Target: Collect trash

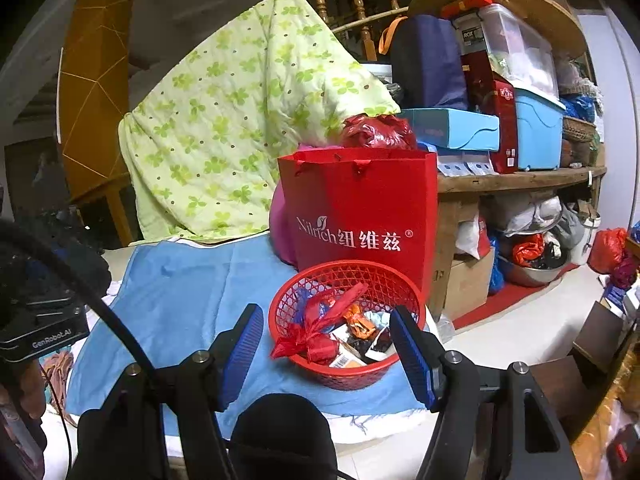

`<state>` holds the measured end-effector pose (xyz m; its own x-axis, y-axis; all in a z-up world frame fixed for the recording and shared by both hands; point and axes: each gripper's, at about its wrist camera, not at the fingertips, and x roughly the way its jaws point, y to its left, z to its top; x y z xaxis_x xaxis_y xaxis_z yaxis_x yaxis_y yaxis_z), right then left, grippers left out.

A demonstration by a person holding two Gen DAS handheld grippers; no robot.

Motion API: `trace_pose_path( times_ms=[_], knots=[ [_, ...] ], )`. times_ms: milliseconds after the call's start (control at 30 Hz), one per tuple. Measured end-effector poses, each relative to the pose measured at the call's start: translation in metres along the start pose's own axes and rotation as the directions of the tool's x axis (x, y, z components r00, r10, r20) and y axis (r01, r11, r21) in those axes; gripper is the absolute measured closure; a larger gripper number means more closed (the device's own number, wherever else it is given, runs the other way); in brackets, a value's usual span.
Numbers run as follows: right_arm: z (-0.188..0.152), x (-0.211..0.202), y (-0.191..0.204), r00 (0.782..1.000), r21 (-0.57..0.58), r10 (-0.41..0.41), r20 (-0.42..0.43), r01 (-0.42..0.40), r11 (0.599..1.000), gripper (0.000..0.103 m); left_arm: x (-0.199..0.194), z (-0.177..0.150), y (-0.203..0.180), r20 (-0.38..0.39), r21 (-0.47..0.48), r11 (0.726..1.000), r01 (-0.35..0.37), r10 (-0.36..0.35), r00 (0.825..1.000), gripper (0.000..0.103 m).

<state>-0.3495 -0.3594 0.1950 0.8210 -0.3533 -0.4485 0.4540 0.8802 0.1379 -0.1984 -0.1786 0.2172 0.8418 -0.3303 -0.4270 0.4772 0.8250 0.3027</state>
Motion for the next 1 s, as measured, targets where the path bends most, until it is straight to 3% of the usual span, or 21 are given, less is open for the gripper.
trace_pose_path(
  times_ms=[267, 500, 1000],
  knots=[
    [0.0, -0.001, -0.017, 0.999, 0.013, -0.031, -0.013, 0.031, 0.999, 0.033, -0.007, 0.0, -0.007, -0.007, 0.009, 1.0, -0.007, 0.007, 1.0, 0.012],
    [0.012, -0.019, -0.063, 0.996, 0.139, -0.089, 0.024, 0.085, 0.987, 0.032, -0.009, -0.006, -0.017, -0.037, -0.003, 0.999, 0.051, -0.051, 0.998, 0.012],
    [0.005, -0.015, -0.019, 1.0, 0.027, 0.014, 0.001, -0.014, 1.0, 0.031, -0.018, -0.007, -0.012, -0.031, -0.027, 0.999, 0.026, -0.027, 0.999, 0.012]
  ],
)
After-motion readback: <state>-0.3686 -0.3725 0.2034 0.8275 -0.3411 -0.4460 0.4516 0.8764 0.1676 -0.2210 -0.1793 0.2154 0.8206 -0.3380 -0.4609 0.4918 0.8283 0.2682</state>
